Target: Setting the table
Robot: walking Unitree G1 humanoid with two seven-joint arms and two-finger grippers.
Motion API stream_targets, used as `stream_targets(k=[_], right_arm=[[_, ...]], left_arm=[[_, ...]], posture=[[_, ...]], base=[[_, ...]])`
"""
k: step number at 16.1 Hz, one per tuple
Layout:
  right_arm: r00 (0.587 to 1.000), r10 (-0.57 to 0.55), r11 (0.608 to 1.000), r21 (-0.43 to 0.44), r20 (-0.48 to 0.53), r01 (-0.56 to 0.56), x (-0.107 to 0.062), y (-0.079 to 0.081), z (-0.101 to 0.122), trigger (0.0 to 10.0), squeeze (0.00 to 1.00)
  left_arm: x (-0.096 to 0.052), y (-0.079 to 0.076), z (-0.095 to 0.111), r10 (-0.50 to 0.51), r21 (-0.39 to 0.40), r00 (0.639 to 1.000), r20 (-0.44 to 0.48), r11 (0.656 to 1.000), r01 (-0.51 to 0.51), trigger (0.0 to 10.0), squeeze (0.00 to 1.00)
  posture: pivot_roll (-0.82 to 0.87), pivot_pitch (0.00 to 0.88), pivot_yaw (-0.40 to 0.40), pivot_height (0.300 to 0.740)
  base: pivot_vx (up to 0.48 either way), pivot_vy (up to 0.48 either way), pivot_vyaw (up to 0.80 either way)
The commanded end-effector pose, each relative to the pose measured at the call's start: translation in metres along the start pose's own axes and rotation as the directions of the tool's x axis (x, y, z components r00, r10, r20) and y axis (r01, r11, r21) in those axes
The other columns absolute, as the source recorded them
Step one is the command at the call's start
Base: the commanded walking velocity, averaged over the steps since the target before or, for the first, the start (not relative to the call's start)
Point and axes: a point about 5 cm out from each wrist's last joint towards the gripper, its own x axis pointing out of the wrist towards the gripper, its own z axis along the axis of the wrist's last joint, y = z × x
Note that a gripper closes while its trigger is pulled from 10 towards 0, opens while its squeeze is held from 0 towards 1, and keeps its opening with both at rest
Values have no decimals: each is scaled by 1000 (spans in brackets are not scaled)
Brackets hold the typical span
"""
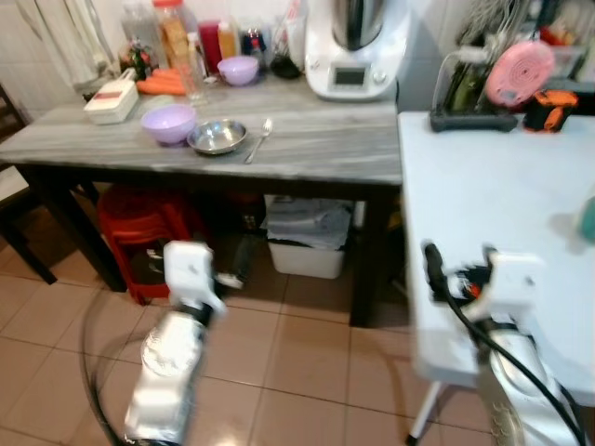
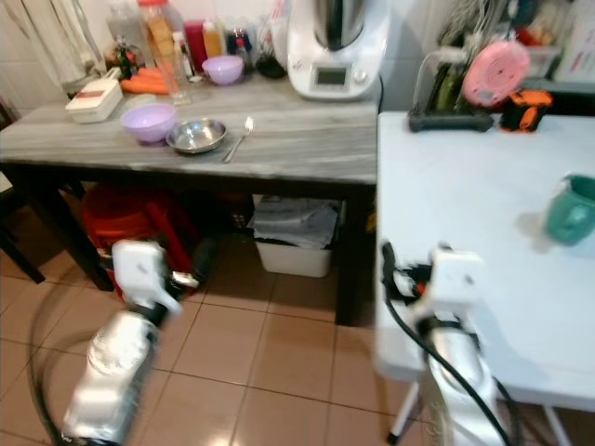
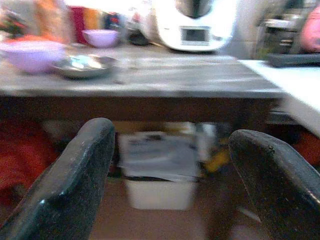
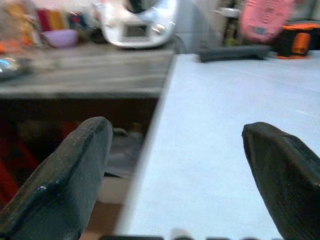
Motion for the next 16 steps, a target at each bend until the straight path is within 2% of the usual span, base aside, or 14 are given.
stream_targets(k=[1, 3, 7, 10, 13, 16], right_arm=[[1000, 15, 1000, 3, 24, -15, 2, 5, 7, 10000, 0], [1000, 12, 1000, -5, 21, -12, 3, 3, 8, 10000, 0], [1000, -1, 1000, -11, 22, 1, 2, 5, 9, 10000, 0], [998, -52, 998, -36, 44, 54, -2, -3, 13, 10000, 0], [995, -69, 998, -11, 71, 70, -1, -6, 16, 10000, 0], [995, -64, 998, -12, 79, 65, 0, -2, 18, 10000, 0]], left_arm=[[-1, 8, 3, 31, 20, 1000, 7, 999, -31, 10000, 0], [-1, 3, 3, 25, 9, 1000, 9, 1000, -25, 10000, 0], [0, 2, 4, 16, 10, 1000, 9, 1000, -16, 10000, 0], [2, 1, 6, 5, 12, 1000, 14, 1000, -5, 10000, 0], [4, 0, 6, -1, 13, 1000, 16, 1000, 1, 10000, 0], [6, 0, 7, -6, 14, 1000, 19, 1000, 5, 10000, 0]], posture=[[-86, 25, 28, 740], [-86, 26, 18, 740], [-87, 28, 20, 740], [-104, 32, 38, 740], [-107, 32, 44, 740], [-103, 29, 47, 740]], base=[[0, -296, 0], [0, -294, 0], [0, -292, 0], [0, -292, 0], [0, -294, 0], [0, -295, 0]])
